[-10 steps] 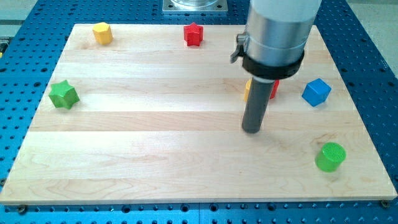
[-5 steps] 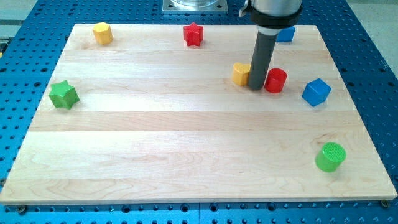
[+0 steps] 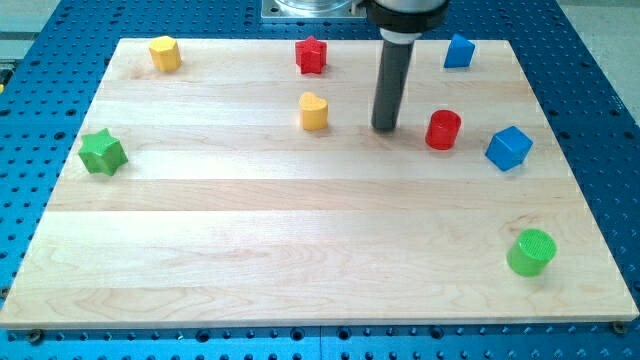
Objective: Drag the heart to the bottom center of the board
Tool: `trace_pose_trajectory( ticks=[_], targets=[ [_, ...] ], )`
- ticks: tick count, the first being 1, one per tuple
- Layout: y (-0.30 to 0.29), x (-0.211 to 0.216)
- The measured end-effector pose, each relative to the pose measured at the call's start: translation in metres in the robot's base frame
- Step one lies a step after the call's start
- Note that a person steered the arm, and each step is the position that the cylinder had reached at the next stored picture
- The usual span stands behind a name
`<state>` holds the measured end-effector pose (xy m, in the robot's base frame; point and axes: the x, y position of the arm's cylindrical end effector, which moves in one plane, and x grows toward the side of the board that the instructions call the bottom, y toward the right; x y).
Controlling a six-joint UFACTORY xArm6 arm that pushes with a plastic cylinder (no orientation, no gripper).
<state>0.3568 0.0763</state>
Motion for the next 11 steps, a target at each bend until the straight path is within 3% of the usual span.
trace_pose_trajectory(
  ticks=[1,2,3,4,5,6,7,8,10,11],
  targets=[
    [-0.029,-0.029],
    [-0.108,0.003],
    [-0.118,0.108],
    [-0.103,0.085],
    [-0.139,0.052],
    [-0.218,0.056],
    [-0.176,0.083],
    [-0.163,0.069],
    [-0.118,0.142],
    [-0.144,0.103]
  ],
)
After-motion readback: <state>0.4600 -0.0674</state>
